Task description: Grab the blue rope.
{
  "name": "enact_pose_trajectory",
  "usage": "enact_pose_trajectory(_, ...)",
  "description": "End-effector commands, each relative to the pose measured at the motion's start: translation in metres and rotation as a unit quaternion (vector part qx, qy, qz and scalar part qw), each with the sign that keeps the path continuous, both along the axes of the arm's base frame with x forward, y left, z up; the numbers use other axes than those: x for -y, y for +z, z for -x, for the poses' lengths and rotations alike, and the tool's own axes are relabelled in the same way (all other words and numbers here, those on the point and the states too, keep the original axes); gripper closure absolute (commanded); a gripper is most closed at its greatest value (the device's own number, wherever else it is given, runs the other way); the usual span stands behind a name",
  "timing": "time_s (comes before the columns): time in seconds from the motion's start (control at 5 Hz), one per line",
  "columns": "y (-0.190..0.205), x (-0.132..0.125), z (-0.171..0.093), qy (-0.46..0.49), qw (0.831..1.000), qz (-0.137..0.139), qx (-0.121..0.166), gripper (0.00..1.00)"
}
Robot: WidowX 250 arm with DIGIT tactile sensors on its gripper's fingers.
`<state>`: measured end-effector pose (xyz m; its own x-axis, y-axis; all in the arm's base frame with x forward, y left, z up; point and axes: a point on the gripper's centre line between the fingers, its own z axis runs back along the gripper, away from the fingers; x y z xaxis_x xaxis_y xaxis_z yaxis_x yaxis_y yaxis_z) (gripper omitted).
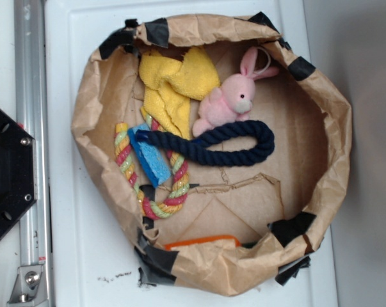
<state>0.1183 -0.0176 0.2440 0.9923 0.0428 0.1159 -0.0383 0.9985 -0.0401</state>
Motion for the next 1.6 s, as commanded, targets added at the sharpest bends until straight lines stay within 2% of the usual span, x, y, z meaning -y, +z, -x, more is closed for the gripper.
enact_pose_trajectory(0.0, 0.000, 0.000, 0.000, 0.000, 1.000, 0.000, 0.000, 0.00)
enact_pose_trajectory(0.2, -0.032, -0.019, -0.050, -0.082, 0.997, 0.008, 0.005, 0.00)
enact_pose_trajectory(0.4, -0.058, -0.024, -0.103, -0.173, 0.984, -0.025, 0.013, 0.00)
enact_pose_trajectory(0.6, -0.082, -0.024, -0.139, -0.229, 0.971, -0.068, 0.009, 0.00)
enact_pose_trajectory(0.8, -0.133, -0.019, -0.160, -0.298, 0.944, -0.133, -0.038, 0.00)
enact_pose_trajectory(1.0, -0.167, -0.021, -0.173, -0.300, 0.940, -0.147, -0.069, 0.00)
enact_pose_trajectory(1.2, -0.186, -0.024, -0.182, -0.294, 0.944, -0.128, -0.079, 0.00)
enact_pose_trajectory(1.4, -0.196, -0.032, -0.192, -0.296, 0.943, -0.132, -0.083, 0.00)
